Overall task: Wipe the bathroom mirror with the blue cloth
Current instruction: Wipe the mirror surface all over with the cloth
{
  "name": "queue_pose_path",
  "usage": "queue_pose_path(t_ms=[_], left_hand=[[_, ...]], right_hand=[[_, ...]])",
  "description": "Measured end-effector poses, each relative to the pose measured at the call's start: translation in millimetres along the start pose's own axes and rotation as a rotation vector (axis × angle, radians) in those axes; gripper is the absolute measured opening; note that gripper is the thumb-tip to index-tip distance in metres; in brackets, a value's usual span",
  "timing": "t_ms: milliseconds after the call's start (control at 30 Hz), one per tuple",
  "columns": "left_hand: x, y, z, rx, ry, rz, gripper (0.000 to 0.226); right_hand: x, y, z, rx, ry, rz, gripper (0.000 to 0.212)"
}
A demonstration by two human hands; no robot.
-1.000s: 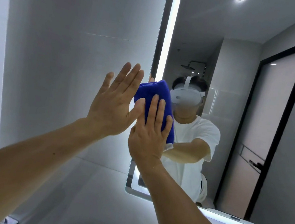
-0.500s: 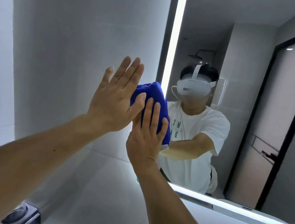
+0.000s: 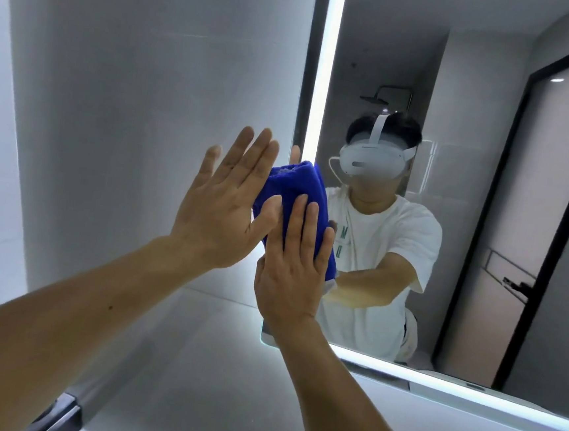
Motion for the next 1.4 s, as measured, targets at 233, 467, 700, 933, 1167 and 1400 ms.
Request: queue_pose_path(t_ms=[233, 467, 700, 933, 1167, 1400], left_hand=[[1, -1, -14, -0.028, -0.051, 0.043, 0.070], [-2, 34, -21, -0.023, -0.031, -0.031, 0.067], [-12, 79, -16, -0.019, 0.026, -0.104, 0.066], [-25, 151, -15, 0.019, 0.117, -0.235, 0.064], [-32, 180, -39, -0.035, 0.067, -0.272, 0.065], [-21, 189, -47, -0.012, 0.101, -0.296, 0.063]], right_hand=[[14, 59, 22, 0.047, 0.028, -0.043, 0.047], [26, 111, 46, 0.061, 0.037, -0.050, 0.047], [35, 179, 74, 0.140, 0.089, -0.119, 0.061], [45, 249, 98, 0.162, 0.119, -0.203, 0.076], [60, 298, 114, 0.135, 0.138, -0.249, 0.061], [75, 321, 125, 0.091, 0.184, -0.327, 0.056]])
Point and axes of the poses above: each hand's wrist, its own x-axis away from the middle knuckle, its own z-axis out of the back of the hand, y = z × x, the point moved 9 cm from there along -x, towards the middle knuckle, and after that the axes turned 12 degrees about -y, right-handed, at the moved point
